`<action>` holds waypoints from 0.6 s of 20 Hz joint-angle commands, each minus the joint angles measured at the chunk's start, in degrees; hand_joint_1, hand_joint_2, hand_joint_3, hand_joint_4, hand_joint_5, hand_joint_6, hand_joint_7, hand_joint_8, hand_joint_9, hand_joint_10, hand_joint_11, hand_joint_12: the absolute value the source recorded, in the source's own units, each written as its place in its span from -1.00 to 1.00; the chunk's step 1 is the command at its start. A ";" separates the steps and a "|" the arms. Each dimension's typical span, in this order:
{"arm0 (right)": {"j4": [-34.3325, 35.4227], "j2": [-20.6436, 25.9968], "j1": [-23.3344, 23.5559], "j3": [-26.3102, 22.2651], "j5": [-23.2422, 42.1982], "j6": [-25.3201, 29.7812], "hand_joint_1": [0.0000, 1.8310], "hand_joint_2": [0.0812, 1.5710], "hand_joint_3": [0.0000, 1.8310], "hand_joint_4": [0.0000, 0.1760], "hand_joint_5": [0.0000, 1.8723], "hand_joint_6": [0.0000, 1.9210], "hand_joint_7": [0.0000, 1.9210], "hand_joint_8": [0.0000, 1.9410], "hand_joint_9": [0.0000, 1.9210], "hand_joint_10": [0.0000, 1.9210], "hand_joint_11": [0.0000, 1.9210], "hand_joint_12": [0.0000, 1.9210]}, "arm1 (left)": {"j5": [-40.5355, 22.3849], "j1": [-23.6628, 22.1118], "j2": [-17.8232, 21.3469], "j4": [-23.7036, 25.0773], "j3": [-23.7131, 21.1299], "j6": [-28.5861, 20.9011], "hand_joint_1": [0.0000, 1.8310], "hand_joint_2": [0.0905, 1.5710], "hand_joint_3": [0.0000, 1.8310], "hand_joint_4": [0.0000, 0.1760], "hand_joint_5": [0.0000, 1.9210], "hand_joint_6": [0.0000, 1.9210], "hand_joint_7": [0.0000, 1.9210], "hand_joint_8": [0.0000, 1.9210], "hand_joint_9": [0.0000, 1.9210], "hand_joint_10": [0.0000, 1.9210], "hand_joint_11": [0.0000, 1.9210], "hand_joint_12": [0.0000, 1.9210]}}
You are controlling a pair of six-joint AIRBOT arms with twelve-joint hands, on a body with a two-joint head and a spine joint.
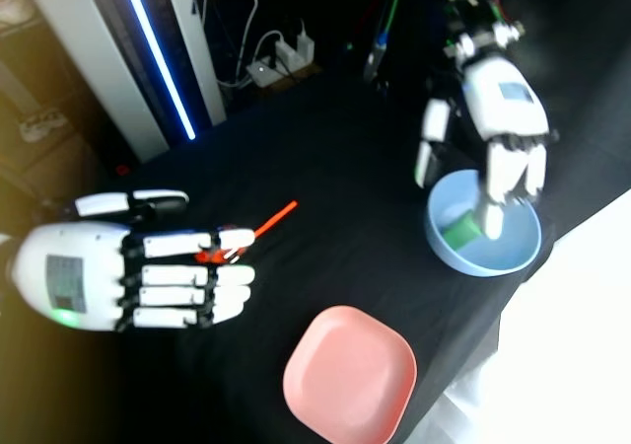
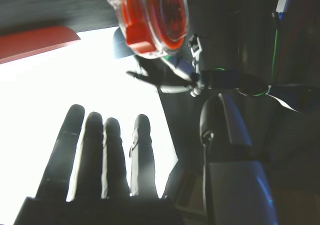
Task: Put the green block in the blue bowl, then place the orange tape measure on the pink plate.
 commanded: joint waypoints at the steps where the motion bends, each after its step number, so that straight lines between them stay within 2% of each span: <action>1: 1.89 0.05 1.18 0.33 4.57 0.72 0.15 0.22 -1.00 -0.11 -0.67 -1.00 -0.89 -1.00 -0.90 -1.00 -1.00 -0.65 | -11.56 0.38 1.75 -0.97 -0.75 -0.73 0.01 0.28 -1.00 -0.79 -0.56 -0.99 -0.21 -1.00 -0.03 -0.98 -0.41 0.41; 2: 0.07 -0.02 2.13 0.48 3.11 1.00 0.16 0.22 -1.00 0.10 -0.67 -1.00 -0.90 -1.00 -0.91 -1.00 -1.00 -0.66 | -14.16 1.66 3.36 -0.94 -2.42 -1.41 0.02 0.26 -1.00 -0.98 -0.53 -0.99 -0.22 -1.00 -0.03 -0.98 -0.36 0.39; 3: -1.75 -0.10 3.03 0.64 1.99 1.49 0.14 0.23 -1.00 0.34 -0.66 -1.00 -0.91 -1.00 -0.91 -1.00 -1.00 -0.62 | -16.34 2.90 4.67 -0.76 -3.69 -2.24 0.08 0.27 -1.00 -1.00 -0.51 -0.99 -0.24 -1.00 -0.08 -0.99 -0.49 0.34; 4: -3.31 -0.14 3.86 0.72 0.82 1.70 0.13 0.22 -1.00 0.43 -0.65 -1.00 -0.88 -1.00 -0.88 -1.00 -1.00 -0.48 | -18.16 4.27 5.89 -0.42 -4.75 -3.33 0.07 0.28 -1.00 -1.00 -0.51 -0.99 -0.25 -1.00 -0.12 -1.00 -0.56 0.31; 5: -6.01 -0.18 5.29 0.80 -1.04 1.70 0.07 0.22 -1.00 0.89 -0.66 -1.00 -0.87 -1.00 -0.85 -0.99 -1.00 -0.34 | -20.02 5.91 7.19 -0.34 -5.91 -4.58 0.03 0.28 -1.00 -1.00 -0.53 -1.00 -0.26 -1.00 -0.13 -1.00 -0.58 0.30; 6: -7.58 -0.27 6.10 0.91 -2.35 1.70 0.08 0.22 -1.00 0.85 -0.65 -1.00 -0.85 -1.00 -0.82 -0.99 -1.00 -0.25 | -21.71 7.38 7.90 -0.39 -6.59 -5.90 0.01 0.27 -1.00 -0.86 -0.56 -1.00 -0.27 -1.00 -0.14 -1.00 -0.57 0.27; 7: -9.09 -0.37 6.95 1.03 -3.47 1.70 0.17 0.20 -1.00 0.42 -0.60 -1.00 -0.79 -1.00 -0.75 -0.99 -1.00 -0.05 | -23.81 9.58 8.53 -1.22 -7.35 -6.94 0.02 0.25 -1.00 -0.69 -0.61 -1.00 -0.30 -1.00 -0.18 -1.00 -0.61 0.25; 8: -10.93 -0.57 7.90 1.23 -4.86 1.70 0.23 0.19 -1.00 0.27 -0.57 -1.00 -0.73 -1.00 -0.66 -0.98 -1.00 0.10 | -27.05 12.80 9.60 -3.47 -9.02 -7.11 -0.01 0.23 -1.00 -0.56 -0.67 -1.00 -0.33 -1.00 -0.21 -1.00 -0.60 0.25; 9: -12.06 -0.72 8.35 1.37 -5.66 1.71 0.23 0.17 -1.00 0.39 -0.55 -1.00 -0.68 -1.00 -0.61 -0.99 -0.96 0.13 | -29.36 15.38 10.16 -5.18 -10.08 -7.11 0.01 0.21 -1.00 -0.48 -0.68 -1.00 -0.33 -1.00 -0.21 -1.00 -0.61 0.25; 10: -12.89 -0.83 8.59 1.52 -6.22 1.71 0.23 0.17 -1.00 0.46 -0.53 -1.00 -0.64 -1.00 -0.56 -0.99 -0.90 0.11 | -30.92 17.32 10.56 -6.32 -10.86 -7.13 0.04 0.18 -1.00 -0.50 -0.68 -1.00 -0.33 -1.00 -0.21 -1.00 -0.64 0.30; 11: -13.66 -0.86 8.82 1.62 -6.79 1.71 0.26 0.17 -1.00 0.13 -0.47 -1.00 -0.56 -0.99 -0.48 -0.98 -0.87 0.16 | -31.94 18.65 10.94 -6.88 -11.50 -7.17 0.11 0.16 -1.00 -0.46 -0.69 -1.00 -0.34 -1.00 -0.20 -0.99 -0.61 0.32; 12: -14.31 -0.86 8.98 1.66 -7.25 1.71 0.30 0.19 -1.00 -0.34 -0.39 -1.00 -0.44 -0.99 -0.39 -0.97 -0.83 0.17 | -32.62 19.80 11.24 -7.29 -12.12 -7.26 0.14 0.14 -1.00 -0.58 -0.72 -1.00 -0.35 -1.00 -0.22 -1.00 -0.62 0.32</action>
